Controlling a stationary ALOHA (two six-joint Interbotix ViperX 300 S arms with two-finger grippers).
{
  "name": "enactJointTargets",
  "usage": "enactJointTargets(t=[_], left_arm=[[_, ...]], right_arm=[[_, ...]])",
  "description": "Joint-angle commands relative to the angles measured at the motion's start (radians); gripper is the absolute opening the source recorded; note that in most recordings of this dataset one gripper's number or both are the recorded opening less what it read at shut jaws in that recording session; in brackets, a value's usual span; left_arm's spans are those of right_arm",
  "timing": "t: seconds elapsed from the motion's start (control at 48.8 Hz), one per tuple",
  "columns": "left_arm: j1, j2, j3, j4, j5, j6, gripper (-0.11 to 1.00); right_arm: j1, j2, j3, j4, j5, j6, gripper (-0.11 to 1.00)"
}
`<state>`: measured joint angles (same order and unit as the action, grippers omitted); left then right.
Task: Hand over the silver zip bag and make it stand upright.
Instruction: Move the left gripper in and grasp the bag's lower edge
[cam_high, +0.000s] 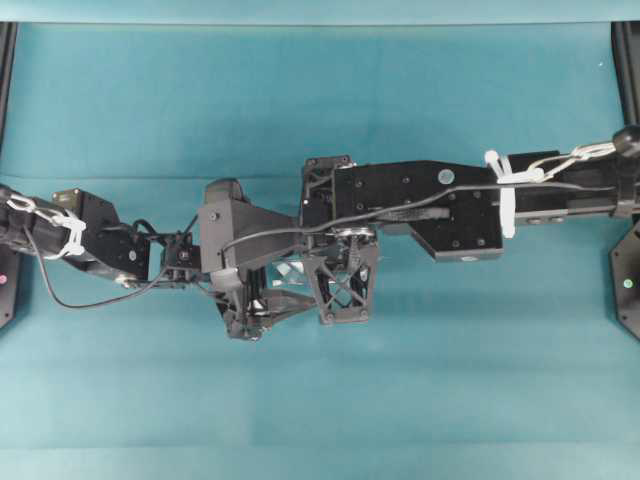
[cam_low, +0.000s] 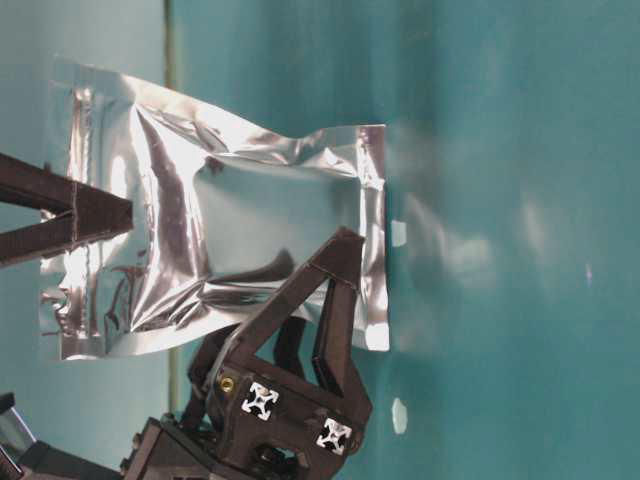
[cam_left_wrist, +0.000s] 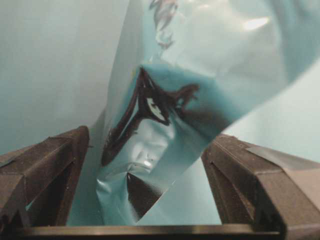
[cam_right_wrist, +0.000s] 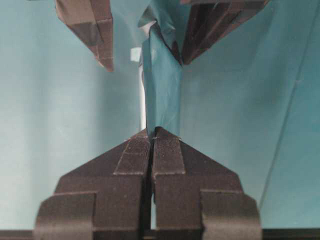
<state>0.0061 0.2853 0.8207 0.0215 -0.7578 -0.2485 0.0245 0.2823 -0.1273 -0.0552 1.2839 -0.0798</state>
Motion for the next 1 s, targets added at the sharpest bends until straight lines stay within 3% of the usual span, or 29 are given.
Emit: enactJointTargets(t=[0.0, 0.164, 0.348, 0.984], left_arm=[[0.005, -0.005, -0.012, 0.005, -0.006, -0.002, 0.91], [0.006, -0.003, -0.009, 0.002, 0.000, 0.003, 0.74], [0.008, -0.003, -0.006, 0.005, 0.023, 0.023, 0.37], [0.008, -0.003, -0.008, 0.005, 0.048, 0.052, 0.35]], right_arm=[[0.003, -0.012, -0.003, 0.002, -0.002, 0.011, -0.02], [0.003, -0.012, -0.003, 0.002, -0.002, 0.011, -0.02], [0.003, -0.012, -0.003, 0.002, -0.002, 0.011, -0.02], [0.008, -0.012, -0.003, 0.002, -0.002, 0.012, -0.02]])
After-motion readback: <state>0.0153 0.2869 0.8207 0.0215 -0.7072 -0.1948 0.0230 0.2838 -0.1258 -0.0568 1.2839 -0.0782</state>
